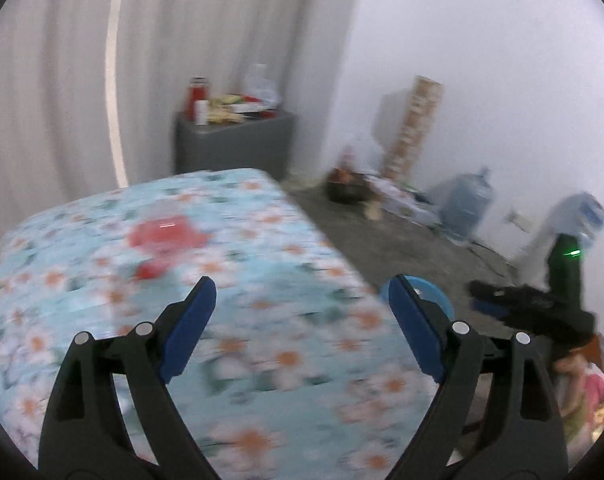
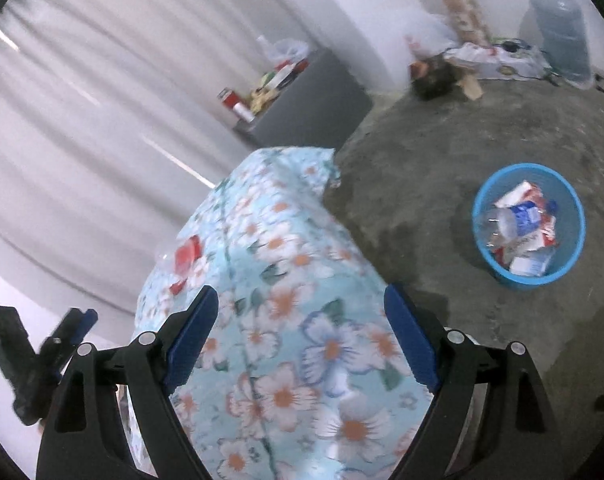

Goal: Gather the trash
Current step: 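Move both grippers back to the clear cup with red lid on the bed, then grasp the clear cup with the left gripper while the right grasps the red lid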

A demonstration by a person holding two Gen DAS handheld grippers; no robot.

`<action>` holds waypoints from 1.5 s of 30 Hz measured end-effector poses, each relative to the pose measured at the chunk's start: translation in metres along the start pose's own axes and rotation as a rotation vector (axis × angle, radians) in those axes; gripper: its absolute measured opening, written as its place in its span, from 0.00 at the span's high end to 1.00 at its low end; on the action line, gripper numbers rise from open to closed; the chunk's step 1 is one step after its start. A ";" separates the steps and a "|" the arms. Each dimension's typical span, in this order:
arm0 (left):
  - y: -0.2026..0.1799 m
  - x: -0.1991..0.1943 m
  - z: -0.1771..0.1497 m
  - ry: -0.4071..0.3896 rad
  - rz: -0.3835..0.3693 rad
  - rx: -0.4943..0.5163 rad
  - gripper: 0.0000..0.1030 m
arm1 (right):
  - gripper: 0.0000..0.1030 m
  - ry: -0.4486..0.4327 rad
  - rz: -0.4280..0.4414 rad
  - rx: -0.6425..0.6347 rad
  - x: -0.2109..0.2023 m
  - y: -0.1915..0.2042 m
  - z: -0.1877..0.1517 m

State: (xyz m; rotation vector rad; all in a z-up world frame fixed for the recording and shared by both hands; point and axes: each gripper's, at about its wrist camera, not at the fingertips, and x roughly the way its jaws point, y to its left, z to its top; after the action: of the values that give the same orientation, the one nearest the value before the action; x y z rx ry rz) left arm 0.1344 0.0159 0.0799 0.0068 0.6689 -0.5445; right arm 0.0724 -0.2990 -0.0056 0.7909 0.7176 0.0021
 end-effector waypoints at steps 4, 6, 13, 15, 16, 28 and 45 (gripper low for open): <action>0.037 -0.002 -0.008 -0.016 0.076 -0.069 0.19 | 0.20 0.054 0.037 -0.047 0.022 0.023 0.009; 0.052 -0.001 -0.011 -0.024 0.102 -0.099 0.19 | 0.20 0.094 0.067 -0.071 0.036 0.038 0.015; 0.088 0.023 -0.008 -0.047 0.142 -0.127 0.19 | 0.20 0.239 0.136 -0.111 0.097 0.083 0.027; 0.095 0.031 -0.001 -0.057 0.118 -0.132 0.19 | 0.20 0.296 0.184 -0.089 0.118 0.092 0.028; 0.097 0.037 0.005 -0.054 0.104 -0.128 0.19 | 0.20 0.310 0.189 -0.082 0.127 0.096 0.029; 0.131 0.179 0.055 0.077 0.252 -0.063 0.19 | 0.20 0.359 0.148 -0.063 0.168 0.102 0.028; 0.151 0.124 0.047 0.014 0.090 -0.221 0.42 | 0.27 0.397 0.245 -0.057 0.219 0.137 0.051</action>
State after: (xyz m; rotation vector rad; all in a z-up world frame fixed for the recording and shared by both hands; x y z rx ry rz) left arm 0.3154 0.0781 0.0192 -0.1659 0.7361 -0.3824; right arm 0.3049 -0.1767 -0.0205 0.8283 0.9858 0.4095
